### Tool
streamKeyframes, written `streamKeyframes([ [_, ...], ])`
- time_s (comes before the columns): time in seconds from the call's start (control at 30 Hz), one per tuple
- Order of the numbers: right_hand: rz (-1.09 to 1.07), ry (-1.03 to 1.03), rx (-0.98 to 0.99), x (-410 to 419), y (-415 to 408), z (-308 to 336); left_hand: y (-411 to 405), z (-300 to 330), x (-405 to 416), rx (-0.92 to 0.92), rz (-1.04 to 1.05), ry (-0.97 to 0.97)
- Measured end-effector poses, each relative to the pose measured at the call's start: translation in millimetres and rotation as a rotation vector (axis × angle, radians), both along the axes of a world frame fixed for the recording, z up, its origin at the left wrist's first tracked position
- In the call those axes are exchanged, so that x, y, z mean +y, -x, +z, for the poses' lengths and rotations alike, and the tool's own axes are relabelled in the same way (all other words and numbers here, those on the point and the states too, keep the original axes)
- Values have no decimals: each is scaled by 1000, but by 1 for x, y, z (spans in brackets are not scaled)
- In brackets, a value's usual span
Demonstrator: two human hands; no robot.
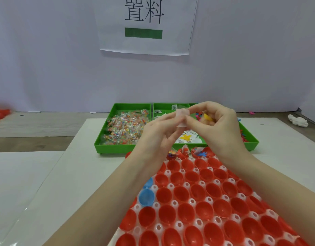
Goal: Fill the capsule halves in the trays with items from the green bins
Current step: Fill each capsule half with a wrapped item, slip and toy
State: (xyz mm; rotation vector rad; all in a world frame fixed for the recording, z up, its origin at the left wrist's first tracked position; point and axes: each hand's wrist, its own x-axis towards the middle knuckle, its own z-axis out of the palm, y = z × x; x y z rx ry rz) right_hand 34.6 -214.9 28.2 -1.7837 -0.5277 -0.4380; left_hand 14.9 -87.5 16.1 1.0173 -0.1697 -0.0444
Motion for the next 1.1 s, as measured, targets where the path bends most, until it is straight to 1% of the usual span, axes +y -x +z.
streamKeyframes([
  [0.1, 15, -49, 71, -5, 3, 0, -1, -1, -2, 56, 46, 4],
  [0.17, 38, -34, 148, -10, 5, 0, 0, 1, -2, 84, 75, 44],
  [0.23, 108, -14, 228, -15, 6, 1, 2, 2, -2, 98, 110, 66],
  [0.33, 259, -73, 322, -21, 6, 5, 5, 3, -3, 98, 179, -29],
  [0.4, 315, -100, 320, -27, 8, 7, 8, 2, -5, 69, 211, -101],
  [0.47, 319, -93, 274, -31, 11, 7, 11, 2, -7, 29, 223, -171],
  [0.63, 173, -75, 43, -35, 21, 10, 15, 2, -9, -25, 249, -245],
  [0.73, 106, 28, -48, -37, 27, 14, 16, 3, -7, -27, 261, -297],
  [0.83, 107, 149, -54, -38, 30, 21, 19, 6, -5, -53, 244, -374],
  [0.9, 117, 243, -62, -39, 32, 26, 22, 9, -4, -63, 172, -400],
  [1.0, 132, 350, -125, -41, 36, 33, 24, 14, -3, -5, 17, -383],
  [1.1, 162, 449, -192, -43, 40, 38, 26, 16, -1, 29, -83, -387],
])
